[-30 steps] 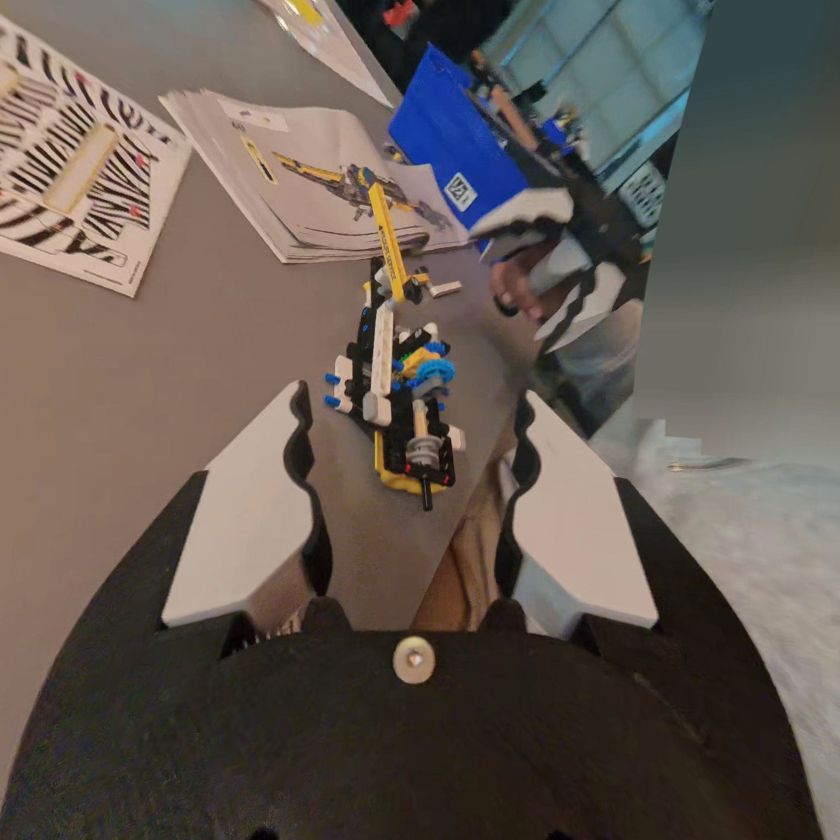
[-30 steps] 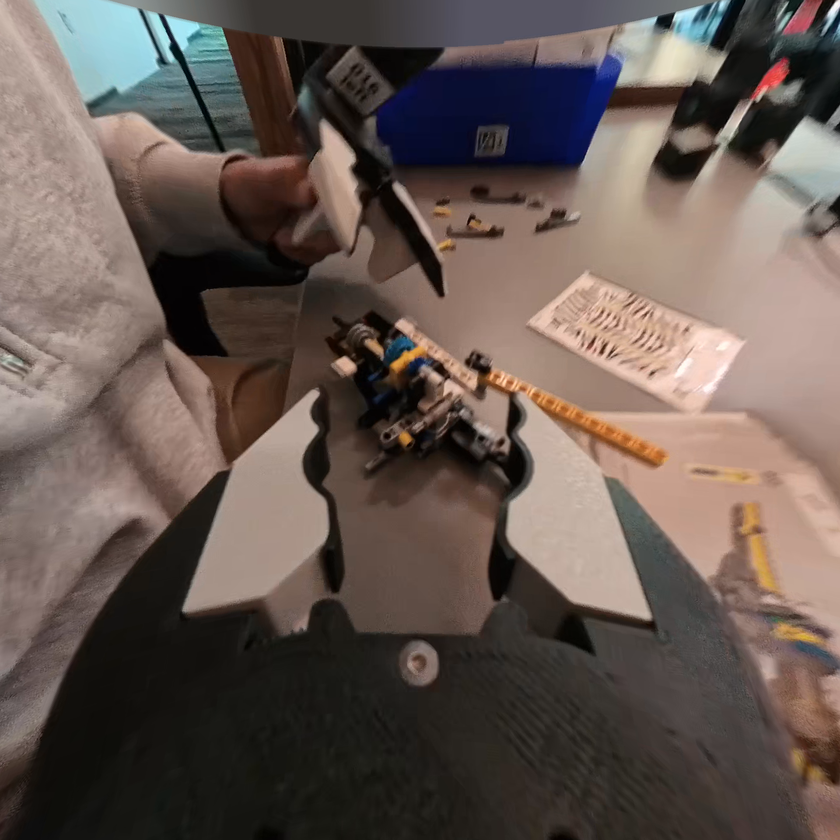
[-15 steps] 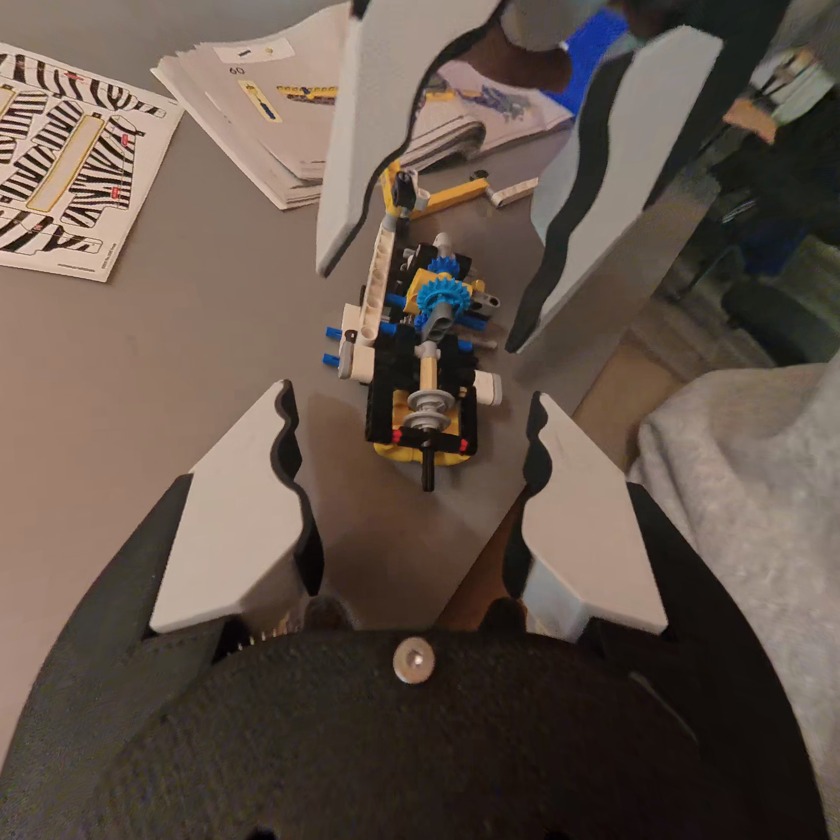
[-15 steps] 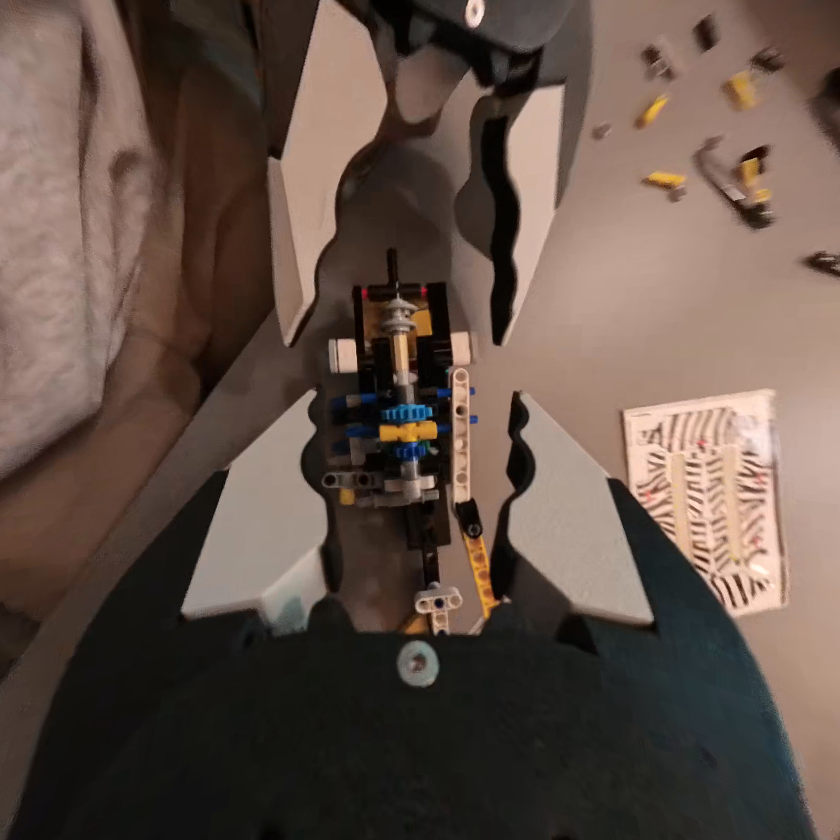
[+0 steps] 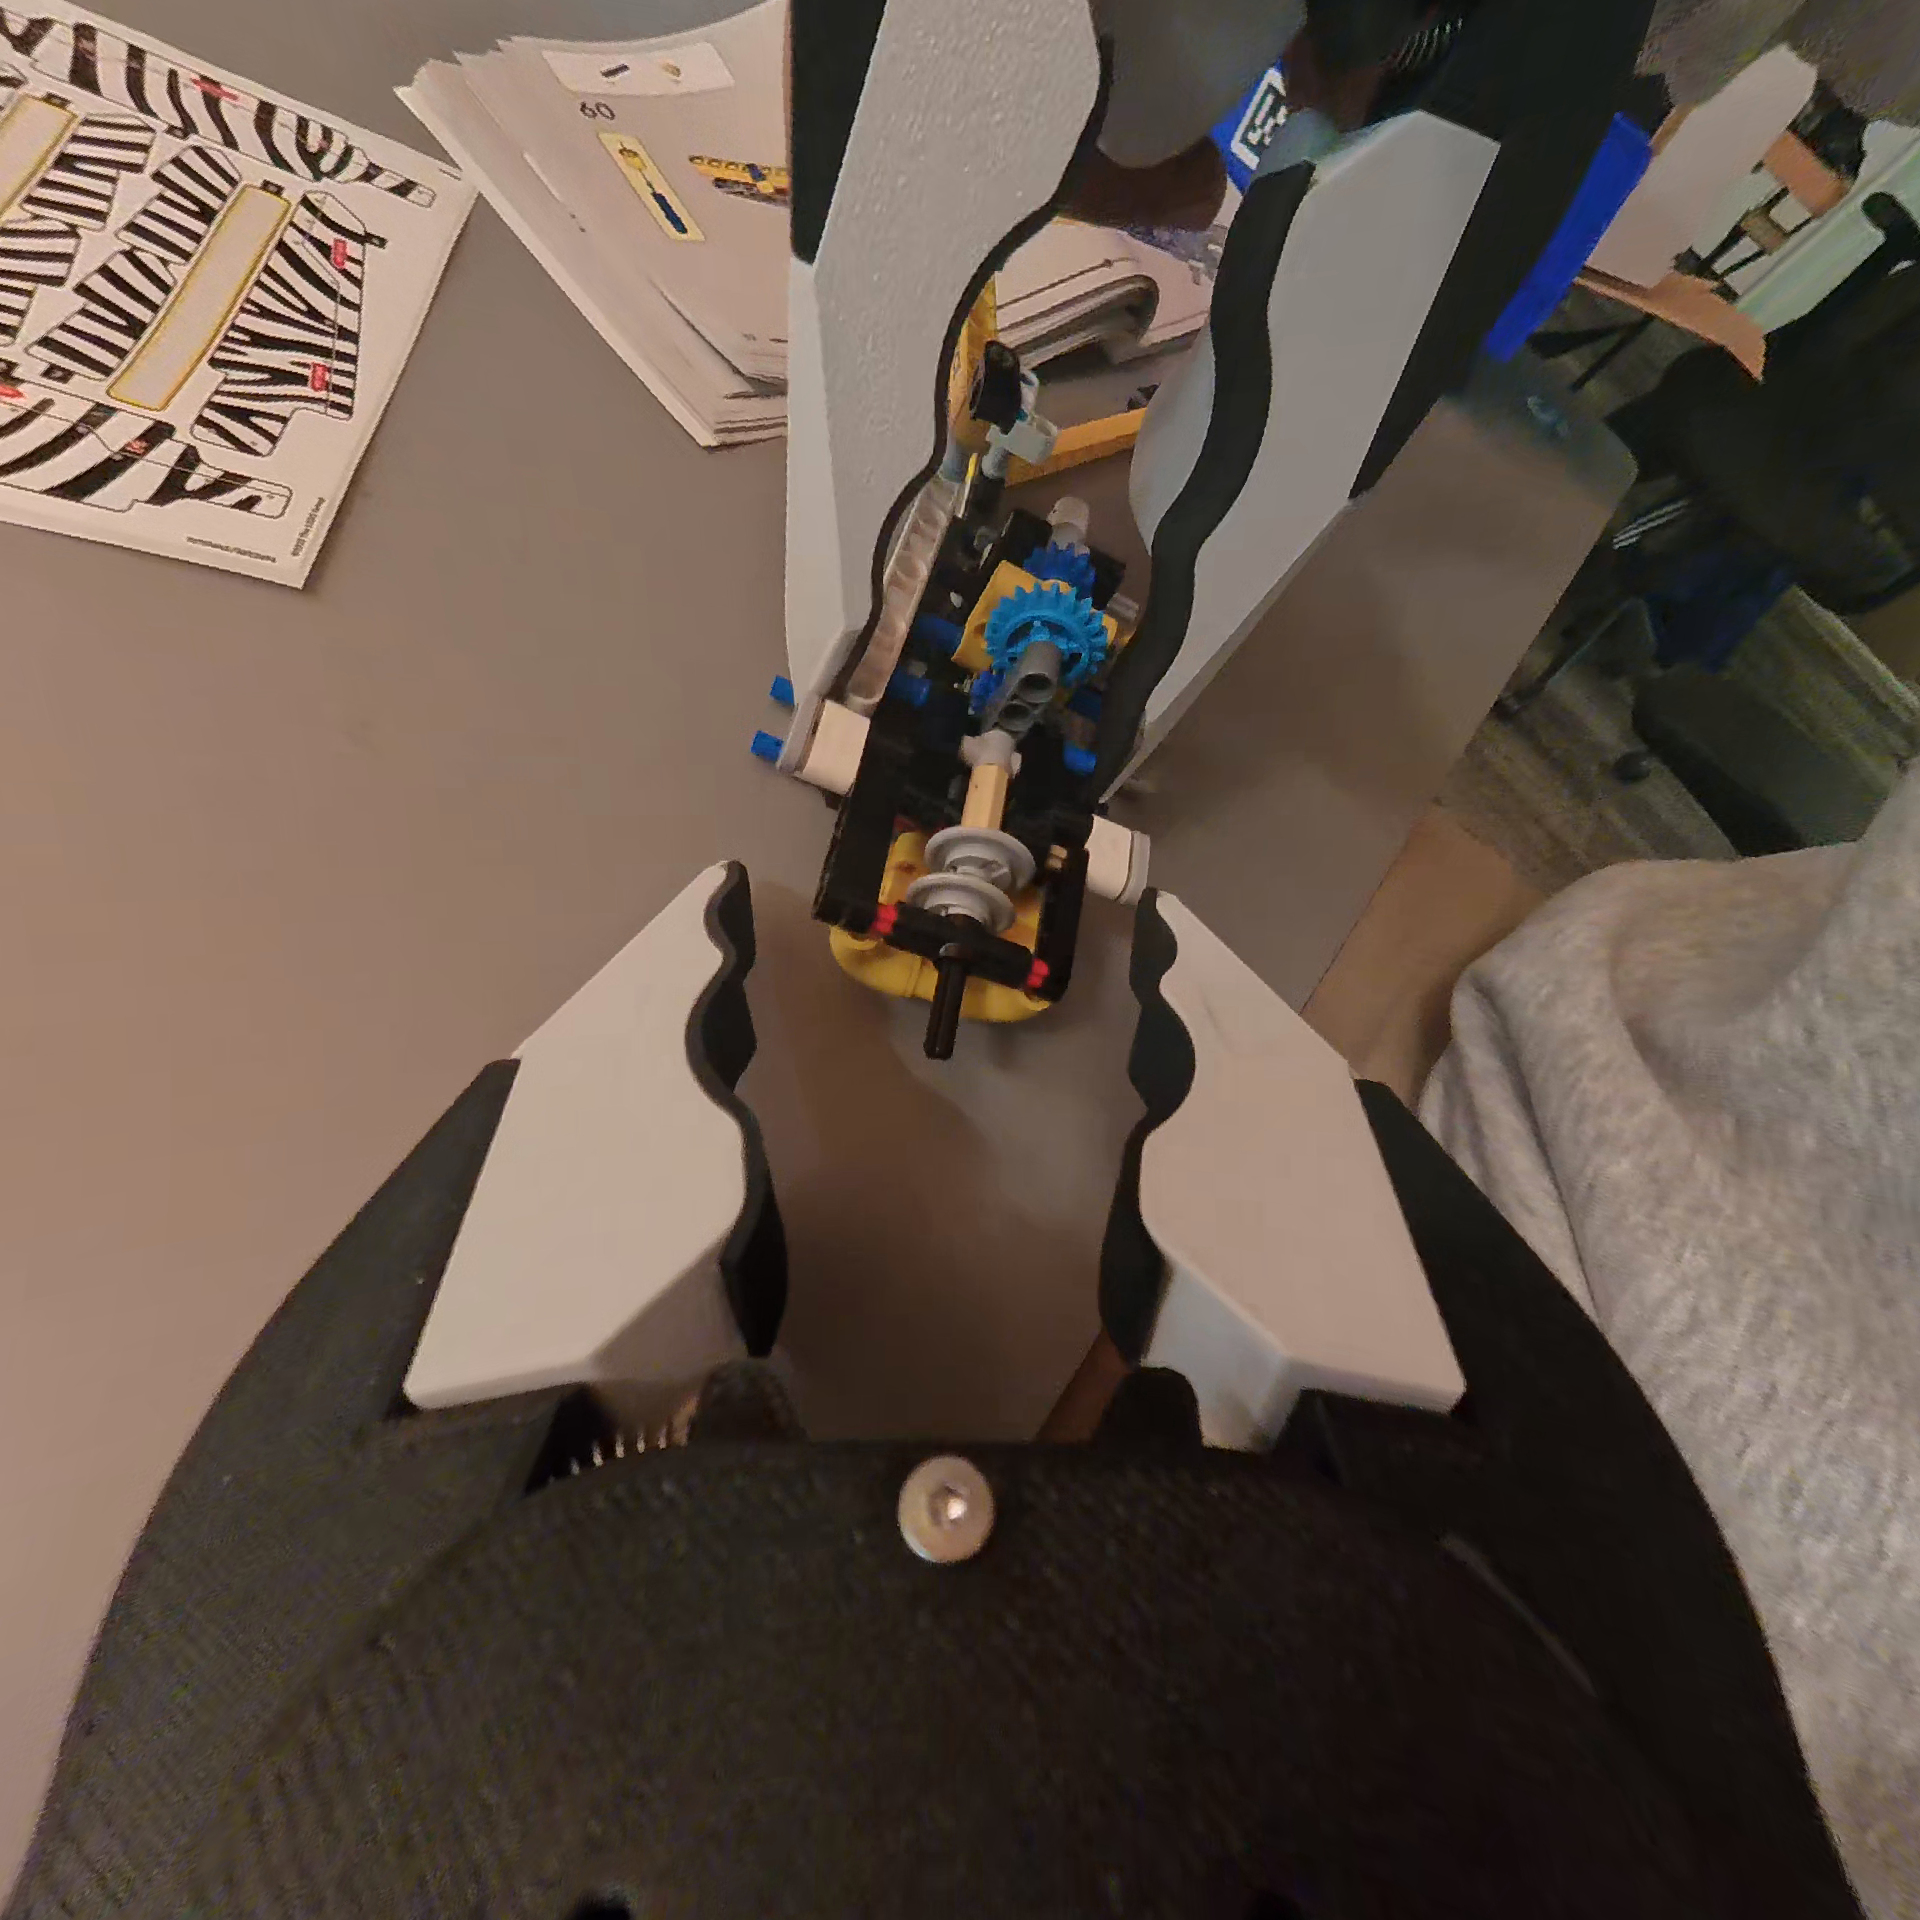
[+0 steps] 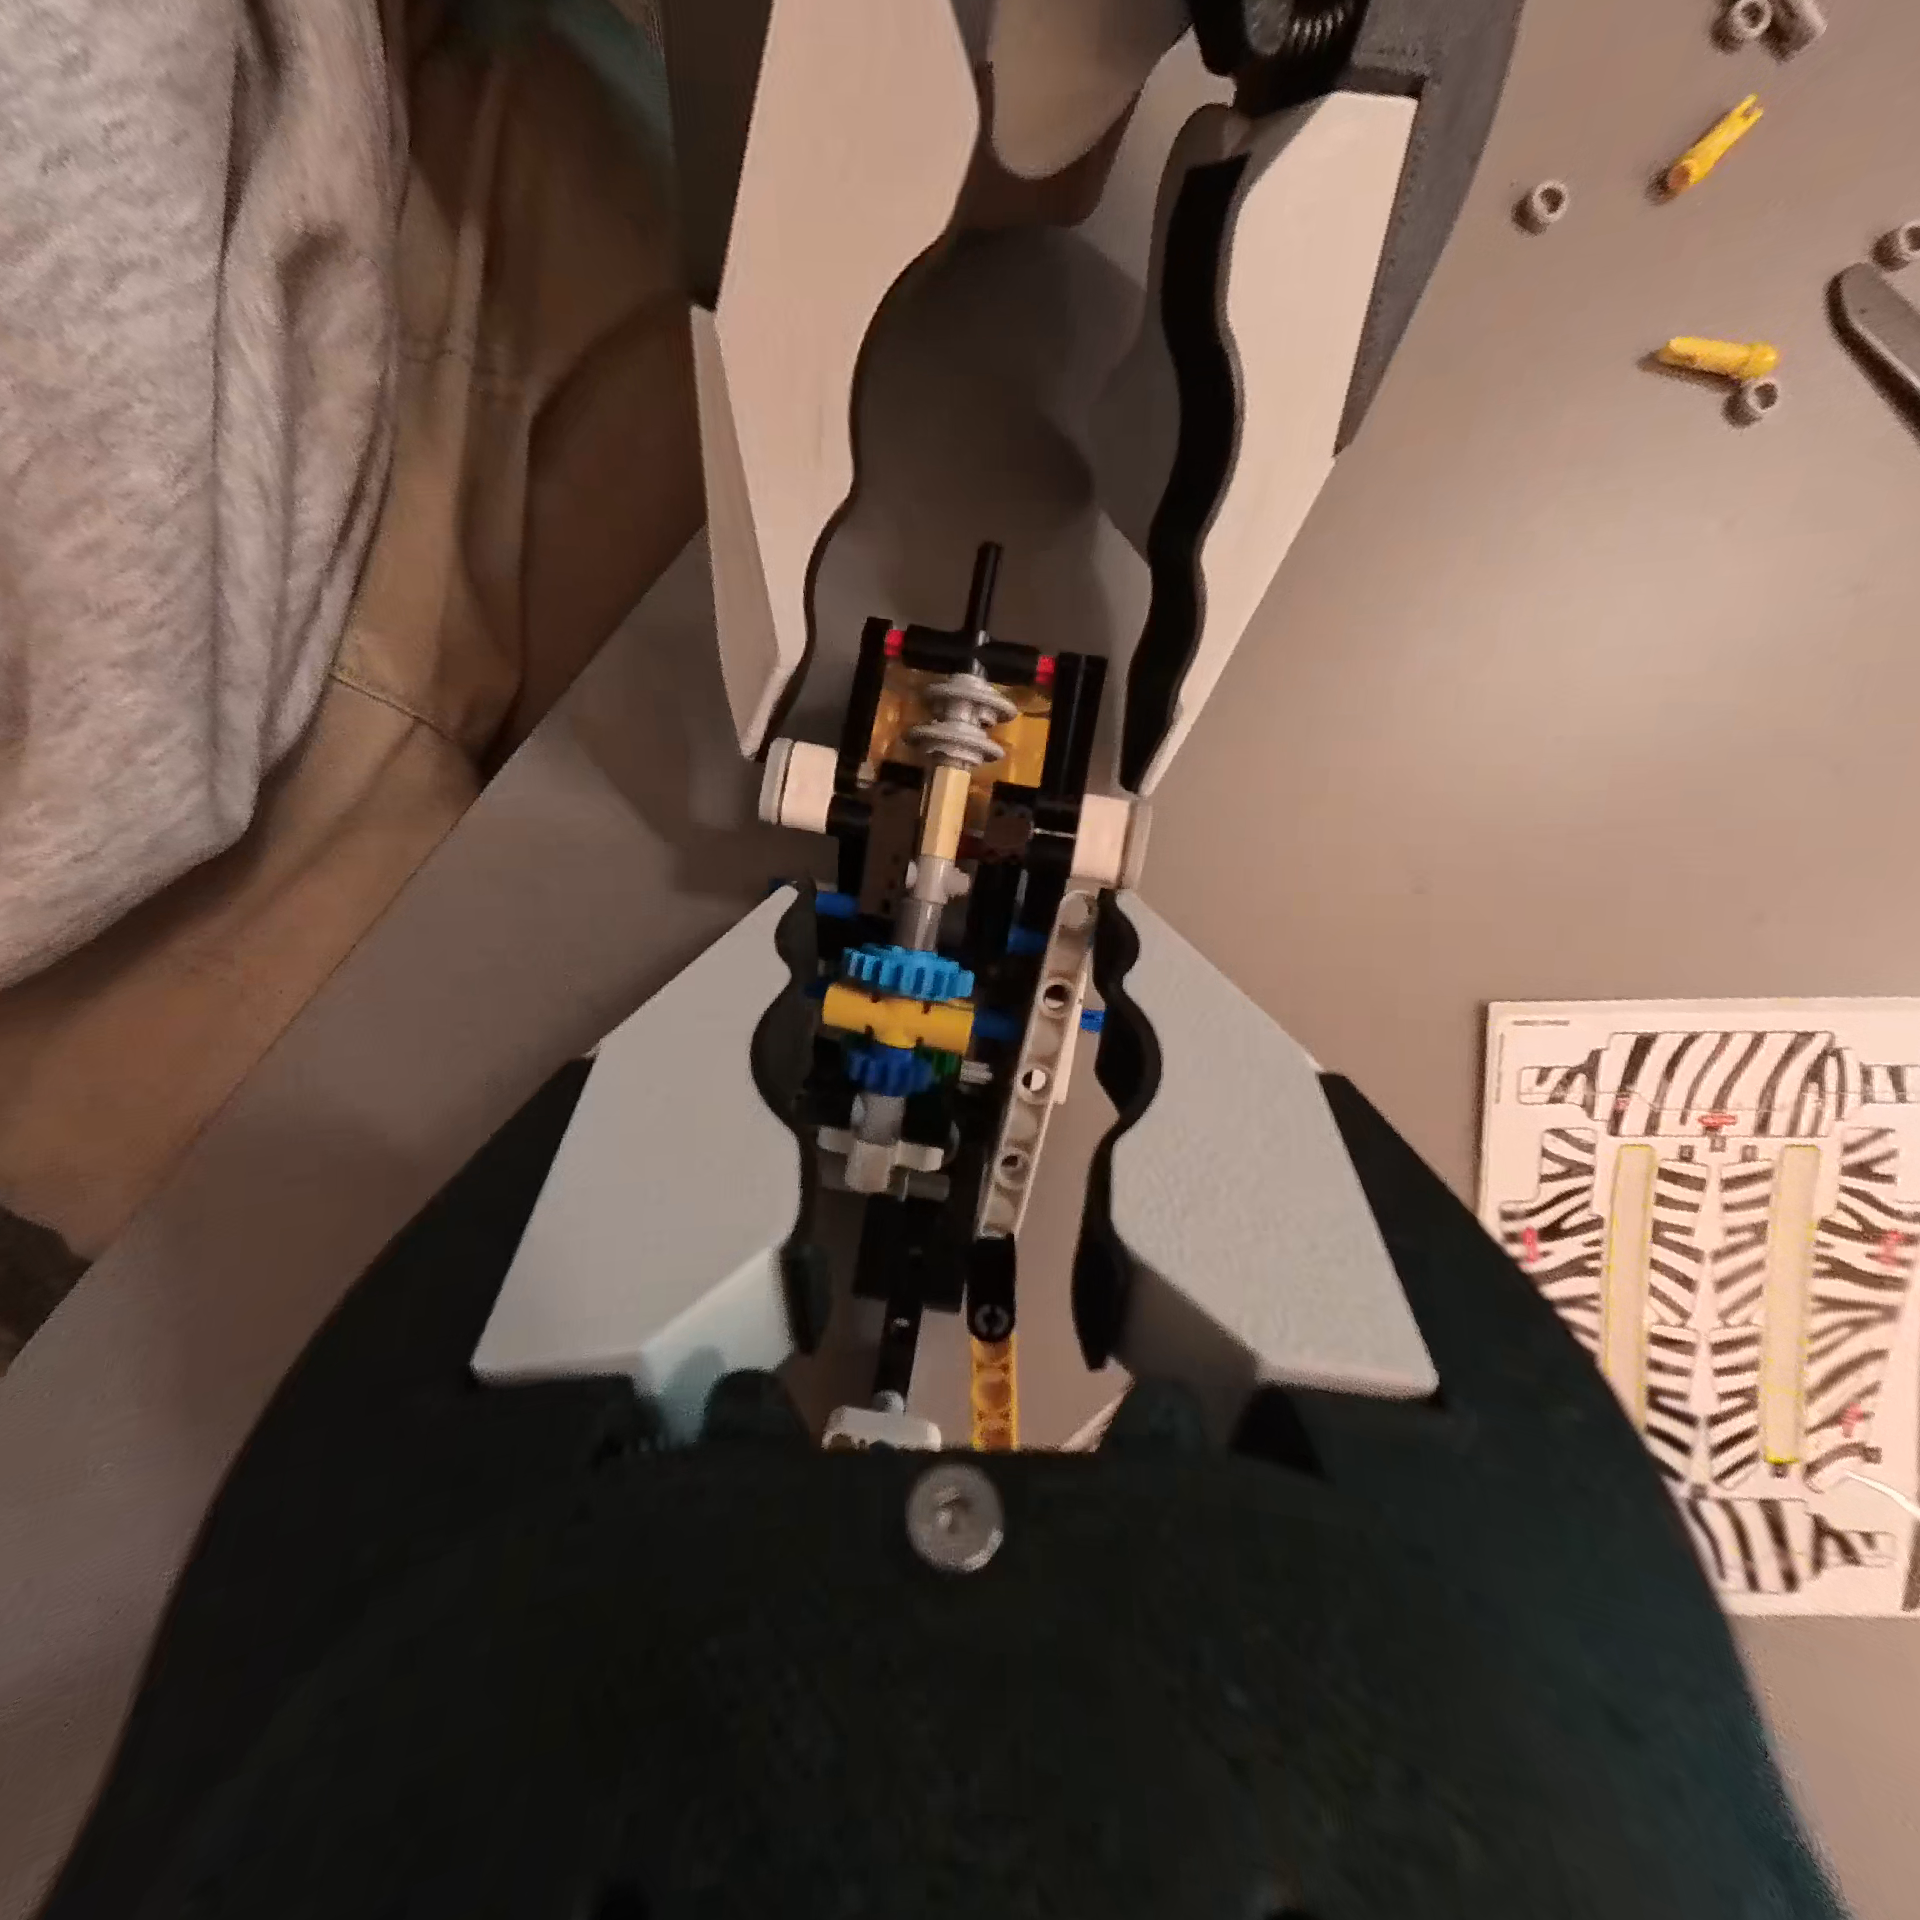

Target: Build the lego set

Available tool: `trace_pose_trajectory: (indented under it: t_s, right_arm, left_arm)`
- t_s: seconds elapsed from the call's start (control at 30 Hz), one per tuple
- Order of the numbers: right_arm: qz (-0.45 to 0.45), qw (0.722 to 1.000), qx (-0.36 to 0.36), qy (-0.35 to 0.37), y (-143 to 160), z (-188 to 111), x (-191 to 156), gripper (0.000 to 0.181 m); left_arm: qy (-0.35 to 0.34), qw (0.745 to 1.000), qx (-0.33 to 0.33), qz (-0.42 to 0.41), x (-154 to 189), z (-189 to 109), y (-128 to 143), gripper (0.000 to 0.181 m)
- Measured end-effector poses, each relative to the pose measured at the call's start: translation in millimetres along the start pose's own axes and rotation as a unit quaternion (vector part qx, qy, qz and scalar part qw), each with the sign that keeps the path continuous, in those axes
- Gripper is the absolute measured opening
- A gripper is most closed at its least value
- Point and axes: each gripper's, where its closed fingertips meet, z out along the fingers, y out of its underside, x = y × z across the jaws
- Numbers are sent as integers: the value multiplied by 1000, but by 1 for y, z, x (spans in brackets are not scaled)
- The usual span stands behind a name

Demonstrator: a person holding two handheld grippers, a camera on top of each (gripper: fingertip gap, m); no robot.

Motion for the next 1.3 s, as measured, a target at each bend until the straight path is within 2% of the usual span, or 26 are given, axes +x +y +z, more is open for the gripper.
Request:
trace_pose_trajectory:
  t_s: [0.03, 0.57, 1.03, 1.17, 1.23, 1.3]
  right_arm:
    - [3, 1000, 5, 1, 0, 0, 0, 51]
    - [41, 999, 20, 27, 2, -3, 3, 49]
    - [41, 998, 18, 35, 0, -3, -1, 49]
    - [47, 997, 14, 66, 2, -5, 2, 55]
    - [58, 995, -10, 83, 8, -7, 5, 71]
    - [85, 993, -19, 79, 10, -9, 4, 69]
  left_arm:
    - [0, 1000, 0, -2, 0, 0, 0, 72]
    - [10, 1000, 7, -16, 0, 0, -3, 62]
    - [23, 999, 2, -26, 4, 2, -1, 61]
    - [21, 999, 3, -25, 4, 2, -2, 61]
    - [23, 999, 2, -25, 4, 2, -1, 61]
    - [25, 999, 3, -27, 4, 1, -1, 60]
